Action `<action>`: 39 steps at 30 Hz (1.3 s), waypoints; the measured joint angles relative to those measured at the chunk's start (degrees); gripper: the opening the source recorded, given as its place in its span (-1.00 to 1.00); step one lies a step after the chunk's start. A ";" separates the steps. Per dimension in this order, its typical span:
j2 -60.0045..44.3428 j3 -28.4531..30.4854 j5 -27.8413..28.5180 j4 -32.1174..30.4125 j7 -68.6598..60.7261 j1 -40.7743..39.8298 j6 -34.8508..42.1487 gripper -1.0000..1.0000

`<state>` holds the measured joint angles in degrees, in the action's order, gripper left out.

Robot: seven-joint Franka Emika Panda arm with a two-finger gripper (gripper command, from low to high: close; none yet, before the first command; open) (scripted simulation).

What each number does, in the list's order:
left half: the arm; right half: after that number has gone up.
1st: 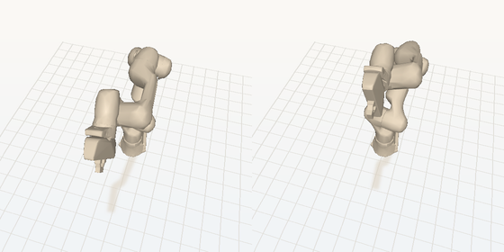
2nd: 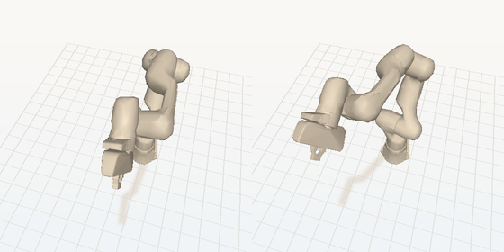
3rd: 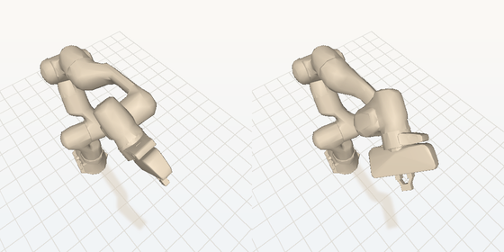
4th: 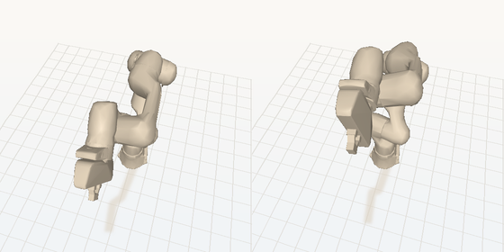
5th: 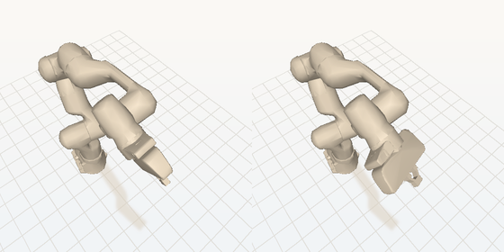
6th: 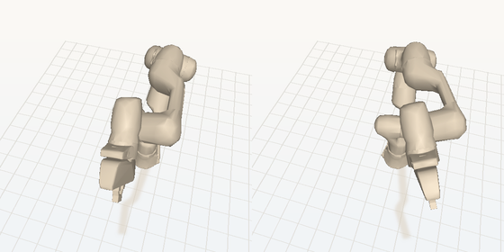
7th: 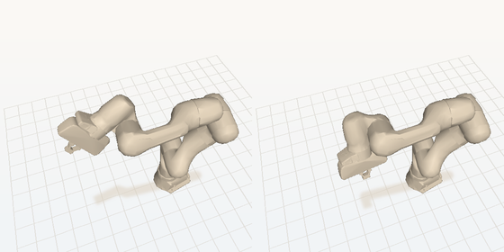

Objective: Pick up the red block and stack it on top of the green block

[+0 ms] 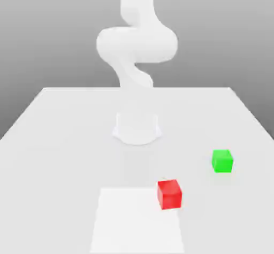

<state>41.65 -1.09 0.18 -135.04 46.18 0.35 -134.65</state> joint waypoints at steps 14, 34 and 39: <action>-28.98 -5.57 0.21 -20.98 1.57 3.13 -19.25 0.00; -50.69 -3.75 4.13 -26.33 4.97 6.83 -35.76 -1.00; -40.83 -4.86 -0.40 -27.80 1.60 7.00 -27.40 -1.00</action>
<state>0.82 -5.95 -0.22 -162.84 47.78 7.35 -162.05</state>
